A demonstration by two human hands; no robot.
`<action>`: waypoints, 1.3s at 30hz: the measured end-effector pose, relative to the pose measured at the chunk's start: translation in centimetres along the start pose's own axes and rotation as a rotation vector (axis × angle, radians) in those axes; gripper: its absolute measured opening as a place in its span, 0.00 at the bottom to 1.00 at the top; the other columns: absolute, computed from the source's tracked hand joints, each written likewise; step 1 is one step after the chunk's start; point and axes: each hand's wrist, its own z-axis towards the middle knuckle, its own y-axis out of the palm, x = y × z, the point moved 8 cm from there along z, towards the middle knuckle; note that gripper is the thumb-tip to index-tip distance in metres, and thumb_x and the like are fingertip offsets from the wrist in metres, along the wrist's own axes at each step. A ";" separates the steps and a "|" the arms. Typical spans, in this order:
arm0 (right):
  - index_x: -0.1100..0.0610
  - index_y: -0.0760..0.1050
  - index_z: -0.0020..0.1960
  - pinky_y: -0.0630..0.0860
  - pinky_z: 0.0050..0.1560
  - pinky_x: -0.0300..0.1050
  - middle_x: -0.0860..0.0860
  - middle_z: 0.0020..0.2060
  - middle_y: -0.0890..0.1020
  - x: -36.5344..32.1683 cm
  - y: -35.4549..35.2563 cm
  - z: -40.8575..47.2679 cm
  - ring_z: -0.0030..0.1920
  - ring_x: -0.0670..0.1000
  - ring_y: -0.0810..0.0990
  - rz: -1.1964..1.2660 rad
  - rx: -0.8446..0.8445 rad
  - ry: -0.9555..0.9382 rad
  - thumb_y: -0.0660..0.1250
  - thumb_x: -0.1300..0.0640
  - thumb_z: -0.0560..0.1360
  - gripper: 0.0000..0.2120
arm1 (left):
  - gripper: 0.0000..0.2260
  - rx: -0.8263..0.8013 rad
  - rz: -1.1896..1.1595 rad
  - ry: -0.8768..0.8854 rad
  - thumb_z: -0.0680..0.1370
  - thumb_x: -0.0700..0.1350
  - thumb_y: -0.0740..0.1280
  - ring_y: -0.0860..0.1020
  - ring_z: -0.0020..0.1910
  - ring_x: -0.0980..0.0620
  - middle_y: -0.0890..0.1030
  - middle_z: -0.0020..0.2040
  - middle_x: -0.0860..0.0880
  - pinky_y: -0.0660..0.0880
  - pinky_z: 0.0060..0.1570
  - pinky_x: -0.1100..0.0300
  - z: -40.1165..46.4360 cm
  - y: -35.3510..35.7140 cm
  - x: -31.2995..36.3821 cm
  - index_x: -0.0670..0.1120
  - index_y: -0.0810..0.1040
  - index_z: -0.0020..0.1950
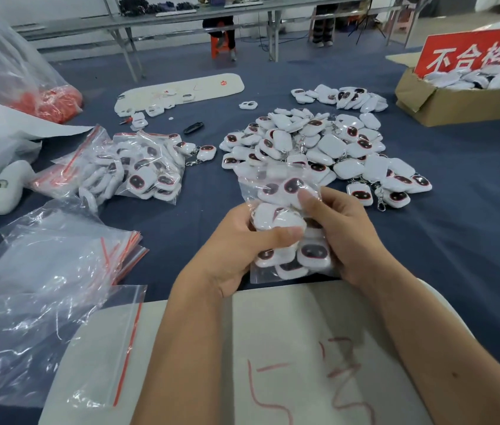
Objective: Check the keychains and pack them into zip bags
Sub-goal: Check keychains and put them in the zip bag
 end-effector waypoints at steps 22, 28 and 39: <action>0.55 0.84 0.42 0.80 0.40 0.41 0.53 0.37 0.86 -1.4 -1.6 0.3 0.36 0.49 0.80 -0.015 0.139 -0.178 0.71 0.58 0.81 0.10 | 0.03 0.397 0.078 0.247 0.76 0.37 0.75 0.84 0.38 0.50 0.87 0.41 0.44 0.80 0.38 0.60 0.1 -3.6 1.7 0.44 0.87 0.45; 0.54 0.85 0.41 0.79 0.36 0.38 0.54 0.34 0.85 -1.8 -2.1 0.2 0.33 0.46 0.80 -0.193 0.205 -0.243 0.73 0.58 0.80 0.09 | 0.06 0.445 0.428 0.341 0.74 0.39 0.77 0.83 0.38 0.56 0.85 0.39 0.52 0.78 0.39 0.64 -0.2 -3.5 2.6 0.49 0.84 0.43; 0.50 0.86 0.43 0.79 0.44 0.36 0.47 0.40 0.86 -2.9 -0.3 -0.3 0.41 0.50 0.83 -0.340 0.101 -0.358 0.79 0.58 0.74 0.04 | 0.05 0.436 0.703 0.357 0.76 0.41 0.75 0.81 0.43 0.56 0.84 0.40 0.56 0.76 0.43 0.66 0.0 -2.0 2.9 0.51 0.84 0.42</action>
